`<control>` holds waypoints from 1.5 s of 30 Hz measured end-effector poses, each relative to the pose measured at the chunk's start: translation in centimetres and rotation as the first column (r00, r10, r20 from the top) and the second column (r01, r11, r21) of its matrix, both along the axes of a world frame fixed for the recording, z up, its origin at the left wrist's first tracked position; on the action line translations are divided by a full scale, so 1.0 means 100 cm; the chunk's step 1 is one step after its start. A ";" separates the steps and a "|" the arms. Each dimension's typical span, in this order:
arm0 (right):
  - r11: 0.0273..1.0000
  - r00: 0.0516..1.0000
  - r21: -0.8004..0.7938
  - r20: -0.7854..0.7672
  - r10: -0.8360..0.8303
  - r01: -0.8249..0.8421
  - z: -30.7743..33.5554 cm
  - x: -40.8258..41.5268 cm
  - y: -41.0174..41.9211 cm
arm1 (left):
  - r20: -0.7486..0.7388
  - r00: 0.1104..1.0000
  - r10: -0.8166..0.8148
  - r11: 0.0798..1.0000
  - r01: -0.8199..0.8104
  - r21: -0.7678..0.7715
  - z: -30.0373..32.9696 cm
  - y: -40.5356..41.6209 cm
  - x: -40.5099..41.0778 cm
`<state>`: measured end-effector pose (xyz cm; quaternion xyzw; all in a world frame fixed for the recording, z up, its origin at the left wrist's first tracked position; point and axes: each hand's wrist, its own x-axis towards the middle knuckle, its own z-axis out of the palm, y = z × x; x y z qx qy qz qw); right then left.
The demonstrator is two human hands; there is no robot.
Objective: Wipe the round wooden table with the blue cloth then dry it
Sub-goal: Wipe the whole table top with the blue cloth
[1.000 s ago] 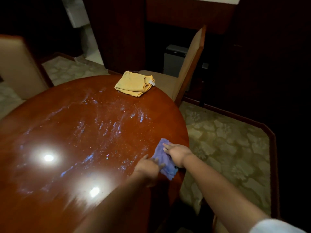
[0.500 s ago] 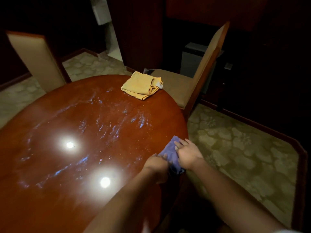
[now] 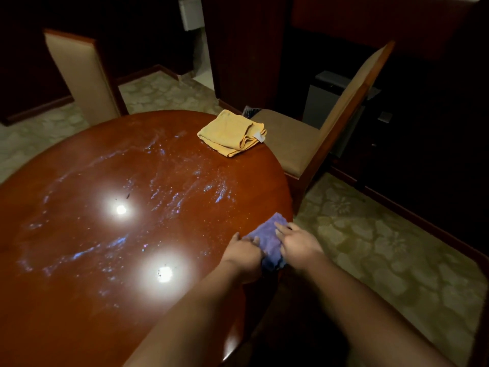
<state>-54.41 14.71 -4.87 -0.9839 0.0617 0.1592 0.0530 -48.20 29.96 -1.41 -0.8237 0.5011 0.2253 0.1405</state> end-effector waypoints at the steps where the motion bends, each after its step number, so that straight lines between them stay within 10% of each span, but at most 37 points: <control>1: 1.000 1.000 0.010 0.006 0.013 -0.013 0.000 0.006 -0.001 | 0.010 1.000 0.007 1.000 -0.007 -0.007 -0.001 -0.001 0.001; 45: 0.915 0.919 -0.090 -0.079 0.387 -0.393 0.004 -0.015 0.139 | 0.019 0.988 0.154 0.984 -0.155 0.084 0.004 0.135 -0.079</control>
